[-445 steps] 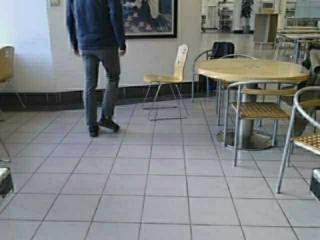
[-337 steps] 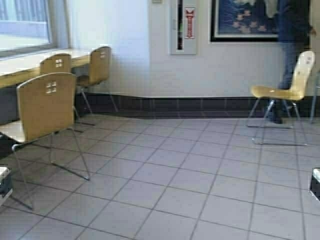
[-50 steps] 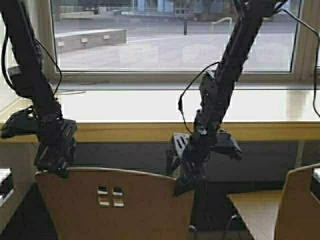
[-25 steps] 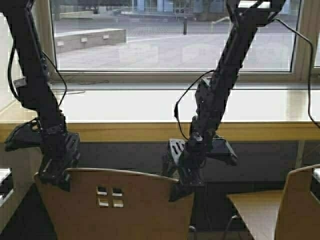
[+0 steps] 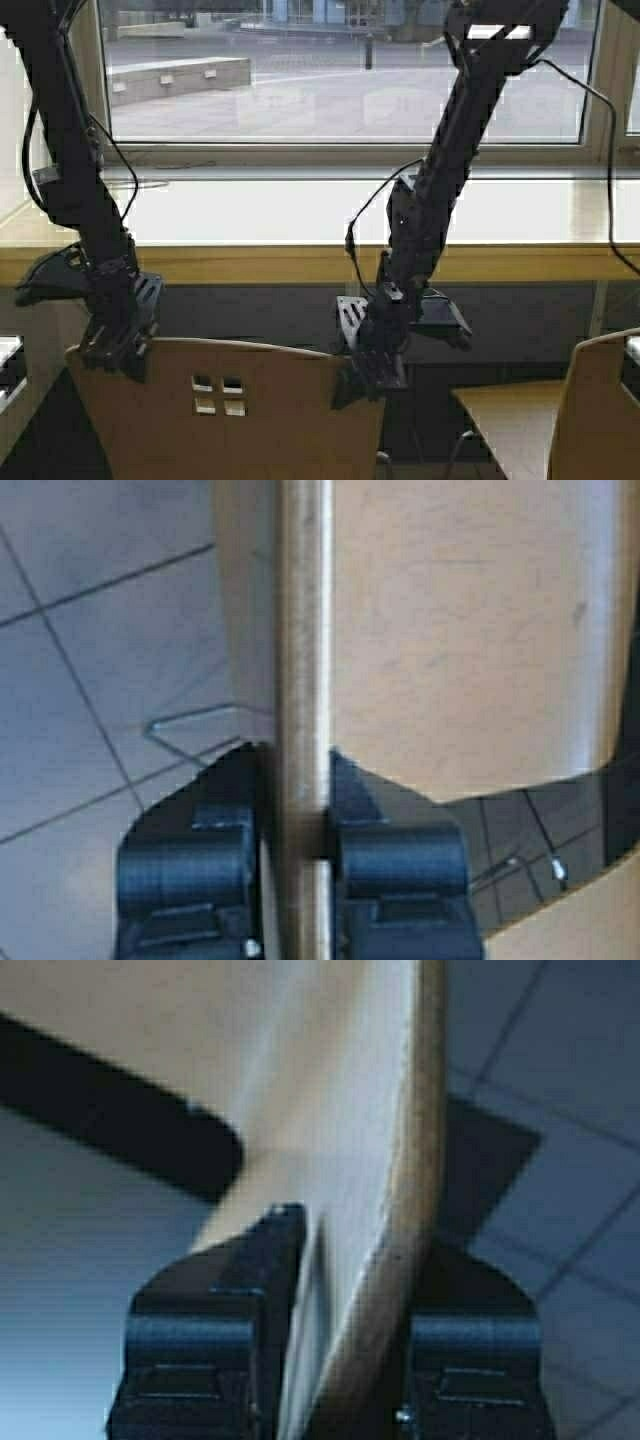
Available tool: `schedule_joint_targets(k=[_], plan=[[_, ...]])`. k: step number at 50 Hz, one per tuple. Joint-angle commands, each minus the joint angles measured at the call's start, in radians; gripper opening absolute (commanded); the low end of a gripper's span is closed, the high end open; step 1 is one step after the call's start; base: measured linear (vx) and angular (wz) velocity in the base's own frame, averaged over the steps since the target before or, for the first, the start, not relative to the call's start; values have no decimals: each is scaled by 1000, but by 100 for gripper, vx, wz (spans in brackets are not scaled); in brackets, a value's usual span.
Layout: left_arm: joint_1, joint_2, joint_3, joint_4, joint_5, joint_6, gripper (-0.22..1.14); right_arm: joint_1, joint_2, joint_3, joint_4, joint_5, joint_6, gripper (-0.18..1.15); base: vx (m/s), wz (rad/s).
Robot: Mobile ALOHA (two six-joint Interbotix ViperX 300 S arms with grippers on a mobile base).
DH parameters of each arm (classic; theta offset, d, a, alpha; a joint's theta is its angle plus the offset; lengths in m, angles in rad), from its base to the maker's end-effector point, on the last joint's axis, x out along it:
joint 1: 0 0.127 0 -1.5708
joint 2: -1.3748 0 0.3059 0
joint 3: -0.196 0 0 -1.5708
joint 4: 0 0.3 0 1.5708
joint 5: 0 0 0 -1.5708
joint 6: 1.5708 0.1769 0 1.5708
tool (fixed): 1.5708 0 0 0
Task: Push the chairs under the table
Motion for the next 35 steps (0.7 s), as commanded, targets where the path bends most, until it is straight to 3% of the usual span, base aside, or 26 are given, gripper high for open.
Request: schedule_joint_targets(k=[1, 5, 11, 35], plan=[[0, -15, -20, -5, -5, -9, 17, 6, -18, -12, -11, 2, -37, 8, 0, 0], [0, -14, -23, -3, 2, -9, 9, 6, -20, -11, -11, 2, -37, -1, 0, 0], [2, -15, -23, -3, 6, -9, 9, 5, -29, -2, -11, 2, -35, 4, 2, -1], [-21, -38, 0, 8, 23, -8, 9, -49, -49, 29, -18, 2, -43, 4, 8, 3]])
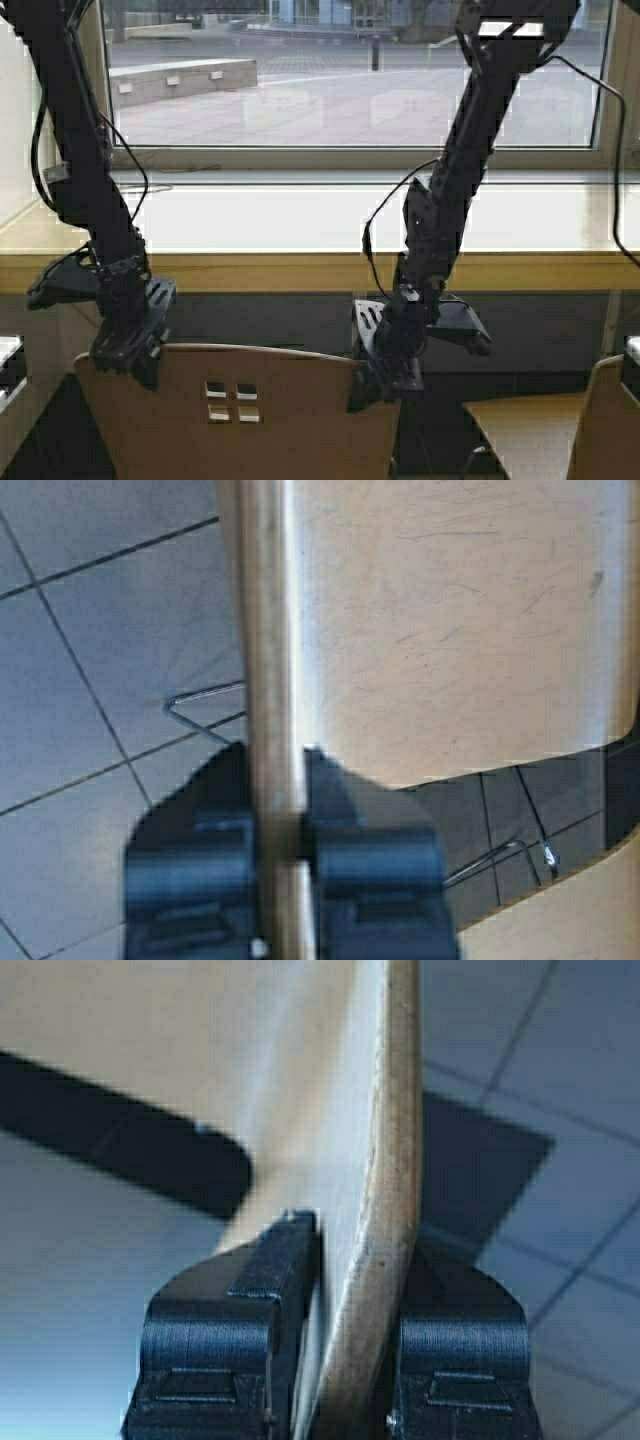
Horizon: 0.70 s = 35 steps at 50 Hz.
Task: Push the chairs under the table
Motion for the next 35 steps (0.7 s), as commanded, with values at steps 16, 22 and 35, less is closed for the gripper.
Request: schedule_joint_targets(k=[16, 22, 35], plan=[[-35, -41, 23, 6, 5, 8, 9, -32, -37, -17, -94, 5, -51, 4, 16, 4], [-35, -34, 26, 5, 3, 8, 9, -34, -28, -29, -100, 5, -51, 4, 18, 0], [-37, -25, 23, 0, 0, 8, 9, -40, -18, -51, -123, 11, -52, 4, 20, -3]])
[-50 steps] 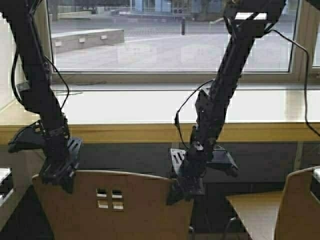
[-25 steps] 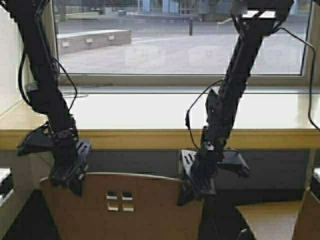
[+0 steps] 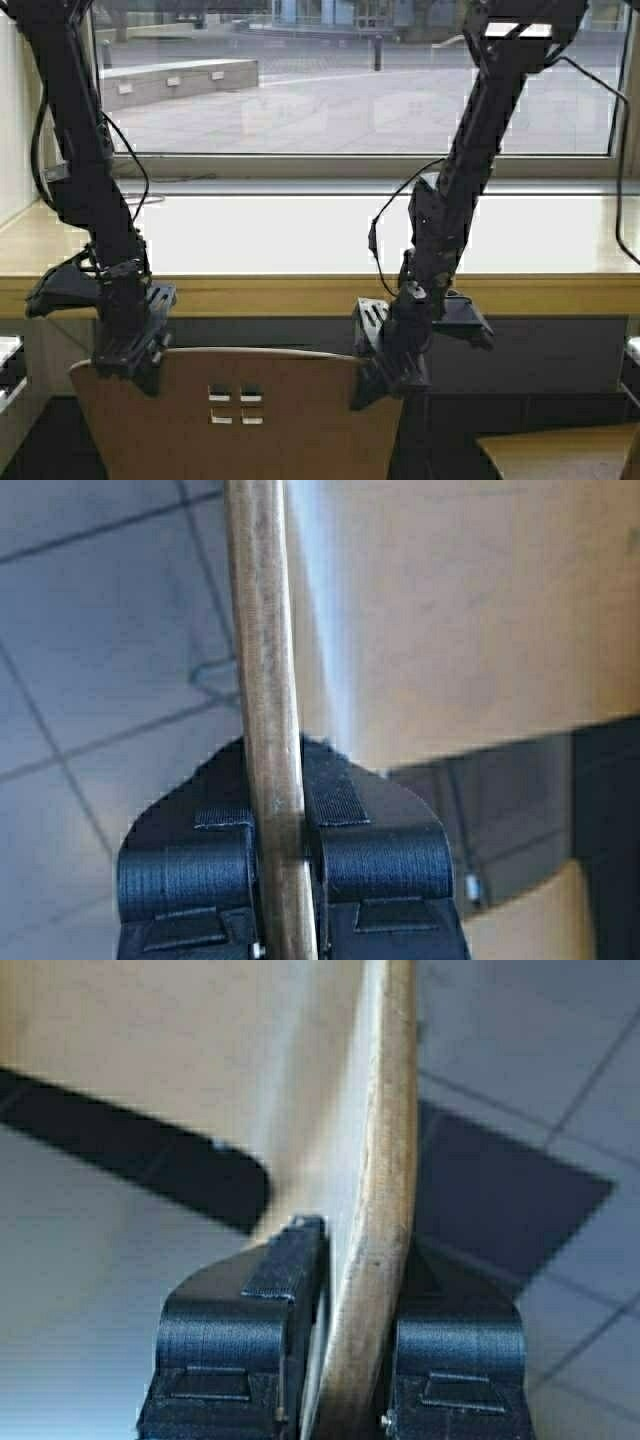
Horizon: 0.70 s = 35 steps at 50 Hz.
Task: Push the chairs under the table
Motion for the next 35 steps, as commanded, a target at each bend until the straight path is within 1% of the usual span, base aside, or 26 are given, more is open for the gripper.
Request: schedule_joint_targets(k=[1, 15, 27, 35], plan=[[-5, -12, -14, 9, -12, 29, 9, -12, -20, -34, -48, -2, -52, 4, 21, 1], [-6, -8, -17, 3, -14, 28, 9, -17, -9, -48, -49, 11, -52, 4, 21, 4], [-12, -25, 6, 5, -14, 29, 9, -17, 5, -49, -94, 20, -57, 4, 22, 7], [-12, -21, 6, 8, -14, 29, 9, -15, 3, -52, -98, 23, -55, 4, 21, 3]])
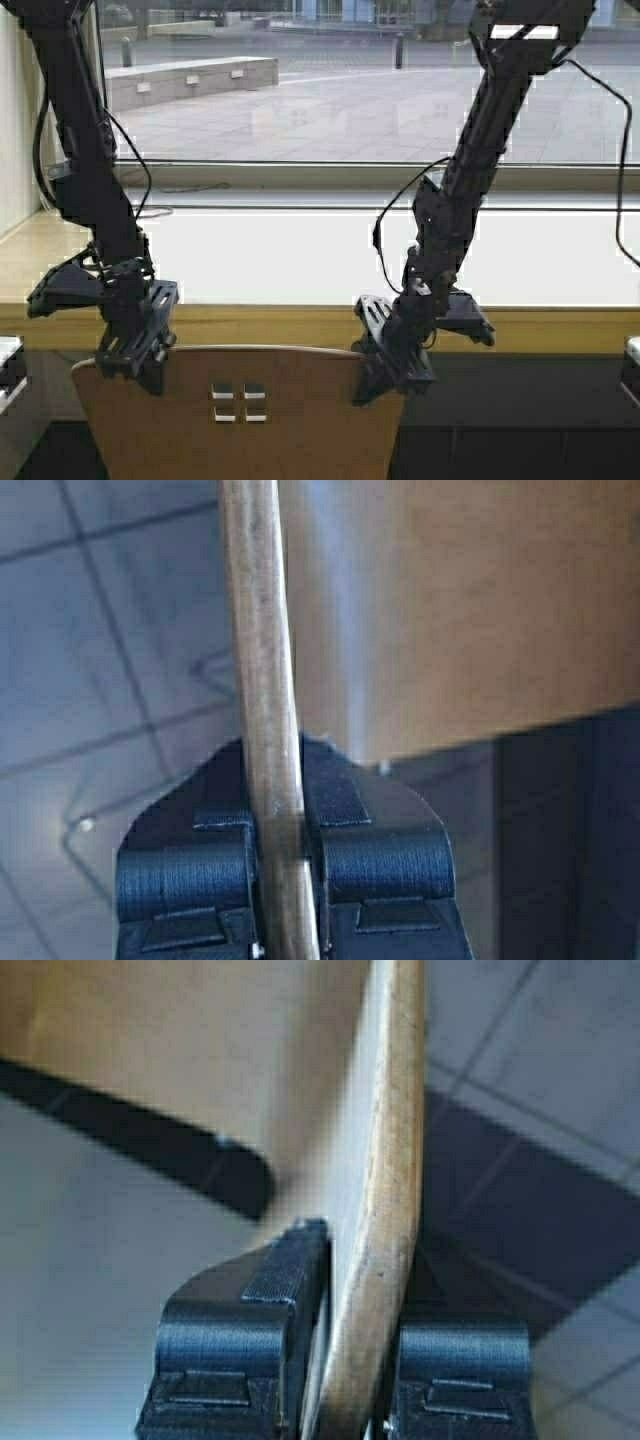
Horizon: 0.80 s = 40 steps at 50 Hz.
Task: Push the chairs under the table
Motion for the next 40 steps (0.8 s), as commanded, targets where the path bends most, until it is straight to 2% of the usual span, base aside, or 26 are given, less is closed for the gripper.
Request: schedule_joint_targets(k=[1, 40], plan=[[-3, -8, -14, 14, -15, 40, 9, 5, -12, -29, -38, -8, -57, 4, 21, 0], [-3, 5, -35, 17, 9, 41, 9, 11, -55, 15, -61, 17, -58, 4, 18, 1]])
